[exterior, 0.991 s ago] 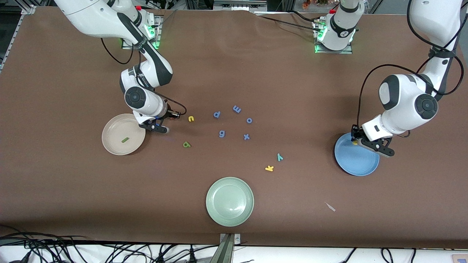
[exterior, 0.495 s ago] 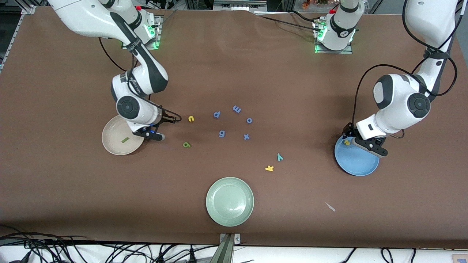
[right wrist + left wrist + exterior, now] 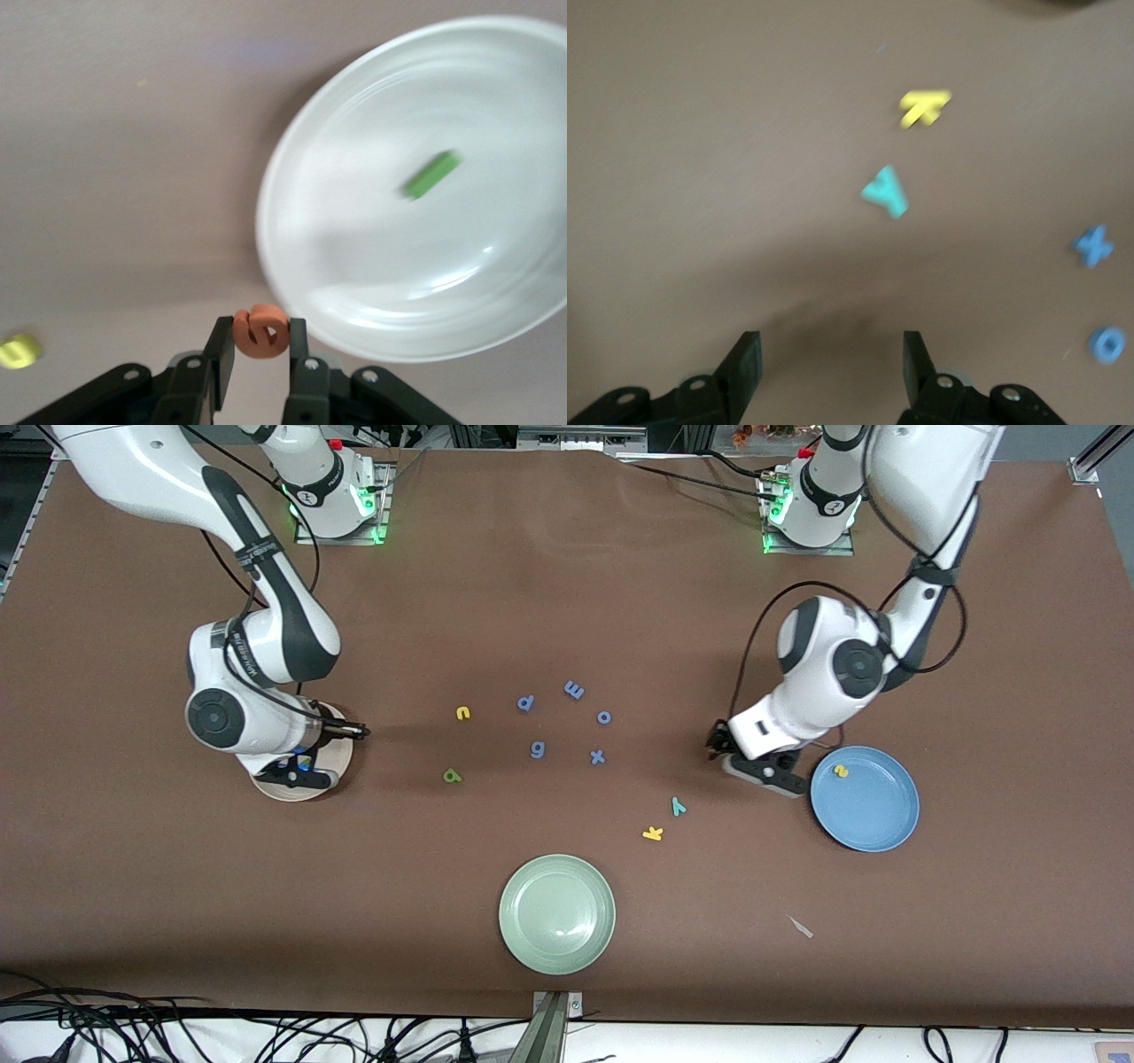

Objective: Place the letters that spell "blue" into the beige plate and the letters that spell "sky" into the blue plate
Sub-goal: 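Grasp the cyan Y with the left gripper while the right gripper drops orange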

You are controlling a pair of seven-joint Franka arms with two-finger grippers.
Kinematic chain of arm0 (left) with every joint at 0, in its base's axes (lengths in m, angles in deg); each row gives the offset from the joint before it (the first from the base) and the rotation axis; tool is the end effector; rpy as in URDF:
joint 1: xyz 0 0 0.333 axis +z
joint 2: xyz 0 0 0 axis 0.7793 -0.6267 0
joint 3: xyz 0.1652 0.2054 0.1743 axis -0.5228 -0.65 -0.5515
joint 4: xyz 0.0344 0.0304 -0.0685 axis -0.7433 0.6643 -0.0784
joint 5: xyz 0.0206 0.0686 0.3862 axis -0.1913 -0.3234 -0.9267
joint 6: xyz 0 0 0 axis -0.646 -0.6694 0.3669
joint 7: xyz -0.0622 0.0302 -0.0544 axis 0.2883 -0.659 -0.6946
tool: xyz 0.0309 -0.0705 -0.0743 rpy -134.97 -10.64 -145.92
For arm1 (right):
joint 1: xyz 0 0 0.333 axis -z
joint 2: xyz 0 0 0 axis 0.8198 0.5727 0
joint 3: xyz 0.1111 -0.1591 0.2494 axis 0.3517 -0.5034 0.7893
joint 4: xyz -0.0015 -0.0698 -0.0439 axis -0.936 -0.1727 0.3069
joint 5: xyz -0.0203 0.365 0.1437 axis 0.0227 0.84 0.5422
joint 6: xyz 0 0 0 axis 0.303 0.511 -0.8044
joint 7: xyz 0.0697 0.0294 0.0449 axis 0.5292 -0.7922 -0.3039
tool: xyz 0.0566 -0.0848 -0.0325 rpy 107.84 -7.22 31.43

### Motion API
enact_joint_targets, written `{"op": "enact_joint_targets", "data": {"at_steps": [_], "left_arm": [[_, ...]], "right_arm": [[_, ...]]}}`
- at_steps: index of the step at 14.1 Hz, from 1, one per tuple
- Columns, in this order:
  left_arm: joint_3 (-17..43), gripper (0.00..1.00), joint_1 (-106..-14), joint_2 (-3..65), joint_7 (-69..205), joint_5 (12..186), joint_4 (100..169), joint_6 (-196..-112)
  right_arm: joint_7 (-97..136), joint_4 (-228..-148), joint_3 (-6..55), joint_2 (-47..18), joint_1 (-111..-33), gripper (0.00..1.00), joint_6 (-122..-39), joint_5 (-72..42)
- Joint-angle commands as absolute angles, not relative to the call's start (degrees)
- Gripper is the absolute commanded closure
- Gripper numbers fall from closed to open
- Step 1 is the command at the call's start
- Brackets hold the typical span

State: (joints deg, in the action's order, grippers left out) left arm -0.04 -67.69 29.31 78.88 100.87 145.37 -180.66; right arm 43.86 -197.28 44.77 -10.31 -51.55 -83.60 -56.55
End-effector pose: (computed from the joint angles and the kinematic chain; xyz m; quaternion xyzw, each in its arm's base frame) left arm 0.5918 -0.2323 0.2513 0.9842 -0.1474 0.0401 0.0898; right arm 0.5918 0.1076 0.2388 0.9889 -0.0479 -0.1403 0.0098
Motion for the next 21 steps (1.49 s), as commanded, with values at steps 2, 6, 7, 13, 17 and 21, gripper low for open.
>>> {"op": "enact_joint_targets", "data": {"at_steps": [2, 6, 7, 13, 17, 21], "left_arm": [[-4.33, 0.28, -72.46, 17.96, 76.06, 102.45, 131.22, -180.23], [-5.48, 0.3, -74.21, 14.79, 75.0, 102.53, 129.09, -183.47], [-5.48, 0.3, -74.74, 13.91, 73.86, 102.53, 128.83, -184.53], [-5.48, 0.28, -76.59, 12.76, 72.27, 102.01, 129.61, -185.5], [-5.48, 0.28, -76.42, 12.76, 72.88, 102.01, 129.88, -185.5], [-5.48, 0.3, -76.33, 12.76, 72.88, 102.01, 130.32, -185.5]], "right_arm": [[41.7, -193.94, 45.36, -7.22, -49.0, 0.73, -82.41, -61.35], [40.37, -192.0, 45.1, -5.45, -48.21, 0.05, -82.76, -61.44], [40.2, -191.56, 45.1, -5.54, -48.29, 0.0, -82.5, -61.44], [48.53, -191.38, 50.09, -6.24, -51.54, 0.0, -82.5, -61.0], [50.21, -192.69, 51.78, -6.24, -55.67, 0.0, -85.38, -61.35], [55.56, -199.01, 53.62, -8.7, -58.74, 0.0, -94.61, -61.53]]}}
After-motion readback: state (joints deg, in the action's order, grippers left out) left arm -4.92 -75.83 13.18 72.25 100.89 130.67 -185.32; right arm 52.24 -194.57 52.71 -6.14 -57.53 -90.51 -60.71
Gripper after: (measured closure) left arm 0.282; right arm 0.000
